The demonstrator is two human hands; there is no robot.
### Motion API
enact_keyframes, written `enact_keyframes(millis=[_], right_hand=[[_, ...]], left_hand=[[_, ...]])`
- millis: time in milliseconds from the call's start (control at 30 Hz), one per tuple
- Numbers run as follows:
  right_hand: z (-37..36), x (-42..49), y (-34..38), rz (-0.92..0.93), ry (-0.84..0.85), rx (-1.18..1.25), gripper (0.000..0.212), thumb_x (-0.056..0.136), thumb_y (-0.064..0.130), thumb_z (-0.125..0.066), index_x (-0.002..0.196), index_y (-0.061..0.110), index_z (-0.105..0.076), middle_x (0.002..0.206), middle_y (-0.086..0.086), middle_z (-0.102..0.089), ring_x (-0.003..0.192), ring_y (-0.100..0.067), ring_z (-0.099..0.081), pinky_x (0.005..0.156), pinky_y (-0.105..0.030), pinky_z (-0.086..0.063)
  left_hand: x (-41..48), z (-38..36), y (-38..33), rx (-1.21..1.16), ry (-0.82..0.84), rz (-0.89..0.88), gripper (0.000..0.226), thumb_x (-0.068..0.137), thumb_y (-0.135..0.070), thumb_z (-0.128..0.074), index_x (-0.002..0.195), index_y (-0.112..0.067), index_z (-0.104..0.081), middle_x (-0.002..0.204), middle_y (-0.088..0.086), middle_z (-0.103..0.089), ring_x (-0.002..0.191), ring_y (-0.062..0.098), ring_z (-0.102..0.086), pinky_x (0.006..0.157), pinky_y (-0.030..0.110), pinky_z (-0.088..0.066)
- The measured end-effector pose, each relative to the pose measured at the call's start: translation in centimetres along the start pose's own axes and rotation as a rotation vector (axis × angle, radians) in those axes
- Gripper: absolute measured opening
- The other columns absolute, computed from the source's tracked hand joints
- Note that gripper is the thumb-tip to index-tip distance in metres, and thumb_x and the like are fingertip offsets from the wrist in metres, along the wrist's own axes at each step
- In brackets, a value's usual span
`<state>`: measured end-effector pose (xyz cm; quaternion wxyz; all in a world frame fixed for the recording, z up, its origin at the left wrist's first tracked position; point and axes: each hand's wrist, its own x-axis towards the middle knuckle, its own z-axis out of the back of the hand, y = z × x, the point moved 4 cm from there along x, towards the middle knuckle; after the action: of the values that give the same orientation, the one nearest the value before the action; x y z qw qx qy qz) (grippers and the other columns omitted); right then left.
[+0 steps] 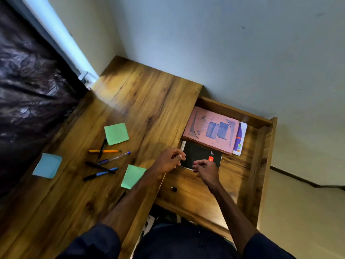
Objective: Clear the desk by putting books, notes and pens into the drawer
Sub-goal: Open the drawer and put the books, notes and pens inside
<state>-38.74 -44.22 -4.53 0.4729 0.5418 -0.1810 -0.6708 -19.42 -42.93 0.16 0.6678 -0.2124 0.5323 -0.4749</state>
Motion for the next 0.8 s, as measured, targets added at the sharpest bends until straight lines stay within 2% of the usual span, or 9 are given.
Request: enact_keyframes(millis=[67,200,300,367,500,600,800], right_hand=[[-1.3,-0.7,1.2,0.024,0.091,0.009,0.014,0.094,0.005,-0.060,0.099,0.010,-0.072,0.090,-0.004,-0.075,0.080,-0.017,-0.074,0.062,-0.021,-0.057],[-4.1,-2.3,2.8,0.075,0.276,-0.006,0.014,0.094,0.004,-0.060,0.099,0.009,-0.071,0.089,-0.007,-0.077,0.081,-0.021,-0.075,0.068,-0.029,-0.060],[-5.7,-4.4,3.8,0.129,0.391,-0.007,0.011,0.094,0.005,-0.061,0.099,0.009,-0.070,0.089,-0.008,-0.077,0.079,-0.021,-0.075,0.069,-0.035,-0.059],[-6.4,-5.6,4.1,0.152,0.450,-0.017,0.011,0.094,0.007,-0.062,0.100,0.010,-0.070,0.089,-0.006,-0.077,0.080,-0.020,-0.074,0.068,-0.035,-0.059],[-7.6,-7.7,4.2,0.174,0.542,-0.037,0.012,0.095,0.008,-0.060,0.102,0.009,-0.070,0.090,-0.006,-0.077,0.083,-0.023,-0.074,0.069,-0.033,-0.059],[-8.4,-9.2,4.1,0.190,0.587,-0.053,0.013,0.096,0.007,-0.059,0.102,0.008,-0.070,0.090,-0.006,-0.077,0.080,-0.021,-0.073,0.064,-0.028,-0.056],[-8.8,-11.0,4.0,0.184,0.650,-0.070,0.013,0.097,0.008,-0.058,0.103,0.009,-0.070,0.096,-0.008,-0.075,0.081,-0.017,-0.071,0.062,-0.023,-0.054]], left_hand=[[-1.9,0.8,1.0,-0.049,-0.090,0.018,0.017,0.103,-0.020,-0.053,0.112,-0.023,-0.067,0.104,-0.009,-0.073,0.084,0.008,-0.072,0.067,0.019,-0.056],[-6.6,2.0,3.4,-0.174,-0.248,0.082,0.018,0.102,-0.016,-0.053,0.111,-0.017,-0.069,0.100,-0.005,-0.076,0.083,0.015,-0.073,0.066,0.023,-0.057],[-10.2,2.4,5.3,-0.174,-0.364,0.095,0.018,0.100,-0.012,-0.054,0.106,-0.016,-0.070,0.096,-0.004,-0.077,0.078,0.014,-0.074,0.062,0.024,-0.057],[-12.2,2.6,6.4,-0.176,-0.426,0.084,0.018,0.099,-0.008,-0.054,0.104,-0.012,-0.071,0.095,-0.002,-0.077,0.074,0.015,-0.073,0.061,0.025,-0.056],[-16.3,2.4,7.5,-0.260,-0.554,0.090,0.019,0.098,0.003,-0.052,0.105,0.005,-0.069,0.093,0.005,-0.074,0.076,0.010,-0.070,0.058,0.015,-0.054],[-18.8,1.8,8.8,-0.287,-0.615,0.126,0.018,0.099,0.001,-0.051,0.103,-0.001,-0.069,0.097,0.008,-0.075,0.072,0.010,-0.068,0.054,0.012,-0.049],[-20.8,1.2,11.2,-0.317,-0.642,0.175,0.018,0.100,-0.004,-0.053,0.105,-0.005,-0.070,0.098,0.004,-0.076,0.072,0.015,-0.067,0.054,0.018,-0.051]])
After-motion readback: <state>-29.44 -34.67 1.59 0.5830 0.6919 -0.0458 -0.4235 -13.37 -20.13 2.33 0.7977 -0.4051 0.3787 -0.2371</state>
